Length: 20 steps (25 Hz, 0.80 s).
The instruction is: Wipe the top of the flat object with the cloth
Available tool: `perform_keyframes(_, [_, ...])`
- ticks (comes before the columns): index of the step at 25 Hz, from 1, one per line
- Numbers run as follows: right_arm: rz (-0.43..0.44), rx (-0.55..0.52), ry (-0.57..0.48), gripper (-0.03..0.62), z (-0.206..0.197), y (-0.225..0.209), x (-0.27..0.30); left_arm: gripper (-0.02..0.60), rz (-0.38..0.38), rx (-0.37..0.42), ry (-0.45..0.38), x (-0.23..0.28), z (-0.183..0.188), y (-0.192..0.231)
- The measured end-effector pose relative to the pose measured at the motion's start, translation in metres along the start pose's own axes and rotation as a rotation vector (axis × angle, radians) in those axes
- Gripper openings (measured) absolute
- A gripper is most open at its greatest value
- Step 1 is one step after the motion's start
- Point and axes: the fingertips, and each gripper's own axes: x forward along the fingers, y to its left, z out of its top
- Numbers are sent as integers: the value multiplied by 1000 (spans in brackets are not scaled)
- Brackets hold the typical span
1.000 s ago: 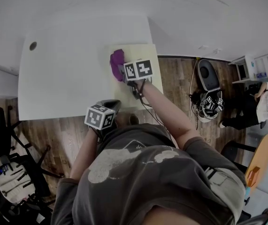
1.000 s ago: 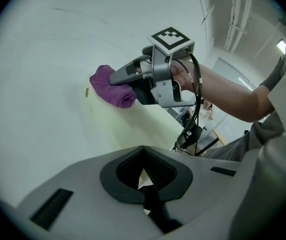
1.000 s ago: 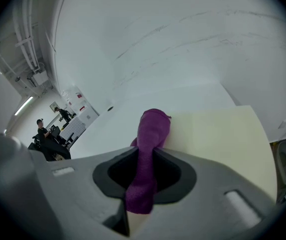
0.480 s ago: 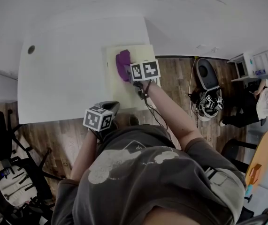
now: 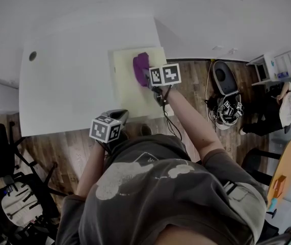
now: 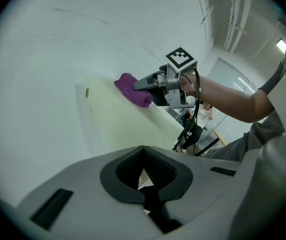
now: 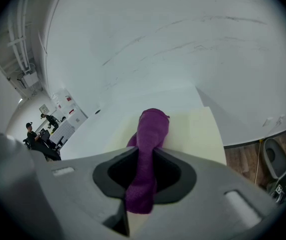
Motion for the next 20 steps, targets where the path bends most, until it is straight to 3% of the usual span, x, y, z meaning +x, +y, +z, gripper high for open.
perform_keyframes(20, [-72,75,-40,75,-5,-57,-30,0,19,-17,-3,0,0,1])
